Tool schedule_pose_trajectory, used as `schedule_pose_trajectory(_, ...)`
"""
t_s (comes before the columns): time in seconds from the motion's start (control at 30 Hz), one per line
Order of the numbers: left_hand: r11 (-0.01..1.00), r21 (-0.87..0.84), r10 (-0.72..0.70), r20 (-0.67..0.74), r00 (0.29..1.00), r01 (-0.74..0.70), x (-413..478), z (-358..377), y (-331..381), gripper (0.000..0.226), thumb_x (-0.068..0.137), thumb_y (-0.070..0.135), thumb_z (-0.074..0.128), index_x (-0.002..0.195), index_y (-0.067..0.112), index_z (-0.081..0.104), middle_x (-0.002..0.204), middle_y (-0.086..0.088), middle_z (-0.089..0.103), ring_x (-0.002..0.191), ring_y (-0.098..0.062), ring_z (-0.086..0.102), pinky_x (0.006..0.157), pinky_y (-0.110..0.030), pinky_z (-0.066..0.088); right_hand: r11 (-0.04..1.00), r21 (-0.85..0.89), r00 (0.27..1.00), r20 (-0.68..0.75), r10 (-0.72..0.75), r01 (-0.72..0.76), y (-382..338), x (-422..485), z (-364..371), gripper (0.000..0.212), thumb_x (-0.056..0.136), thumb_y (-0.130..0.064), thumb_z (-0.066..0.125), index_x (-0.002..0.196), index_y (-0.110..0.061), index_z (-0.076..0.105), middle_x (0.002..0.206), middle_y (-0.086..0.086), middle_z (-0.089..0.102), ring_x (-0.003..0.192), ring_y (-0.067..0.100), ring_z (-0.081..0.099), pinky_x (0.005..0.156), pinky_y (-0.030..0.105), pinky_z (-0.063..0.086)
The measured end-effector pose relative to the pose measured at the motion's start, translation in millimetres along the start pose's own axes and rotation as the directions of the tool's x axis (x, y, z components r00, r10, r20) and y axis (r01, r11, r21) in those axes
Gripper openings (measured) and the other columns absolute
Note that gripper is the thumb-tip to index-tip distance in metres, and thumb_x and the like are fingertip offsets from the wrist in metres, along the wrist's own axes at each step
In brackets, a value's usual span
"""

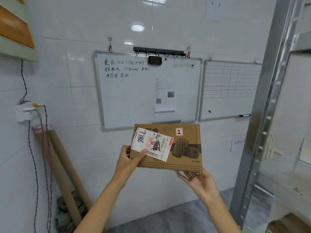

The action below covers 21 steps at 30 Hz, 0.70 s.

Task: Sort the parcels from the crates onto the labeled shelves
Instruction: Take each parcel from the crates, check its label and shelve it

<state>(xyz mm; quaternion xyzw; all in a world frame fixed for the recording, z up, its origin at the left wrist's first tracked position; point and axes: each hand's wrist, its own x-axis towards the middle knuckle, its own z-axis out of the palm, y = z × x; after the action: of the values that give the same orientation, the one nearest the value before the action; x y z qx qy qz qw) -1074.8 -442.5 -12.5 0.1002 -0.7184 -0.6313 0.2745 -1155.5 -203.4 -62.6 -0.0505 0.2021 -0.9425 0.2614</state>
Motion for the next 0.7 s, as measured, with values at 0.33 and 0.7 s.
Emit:
schedule_pose_trajectory(0.33, 0.893, -0.342, -0.181, 0.321, 0.93, 0.292, -9.6, -6.7, -17.2, 0.064, 0.076, 0.044, 0.066, 0.131, 0.028, 0.038, 0.117, -0.001, 0.067, 0.108, -0.021, 0.063, 0.084, -0.043, 0.055, 0.986, -0.168, 0.998, -0.059, 0.002, -0.012, -13.0, -9.7, 6.3, 0.026, 0.097, -0.033, 0.047, 0.096, -0.011, 0.061, 0.098, 0.013, 0.069, 0.105, 0.033, 0.057, 0.082, 0.058, 0.05)
schedule_pose_trajectory(0.7, 0.905, -0.254, -0.191, 0.474, 0.86, 0.342, -29.3, 0.7, -16.0, 0.103, 0.045, 0.059, 0.083, 0.133, 0.039, 0.033, 0.124, 0.003, 0.064, 0.114, -0.019, 0.061, 0.092, -0.039, 0.051, 0.95, -0.311, 0.991, -0.123, -0.042, 0.002, -33.7, -15.1, 2.2, 0.034, 0.1, -0.034, 0.042, 0.09, -0.021, 0.071, 0.102, 0.011, 0.066, 0.103, 0.03, 0.056, 0.083, 0.05, 0.05)
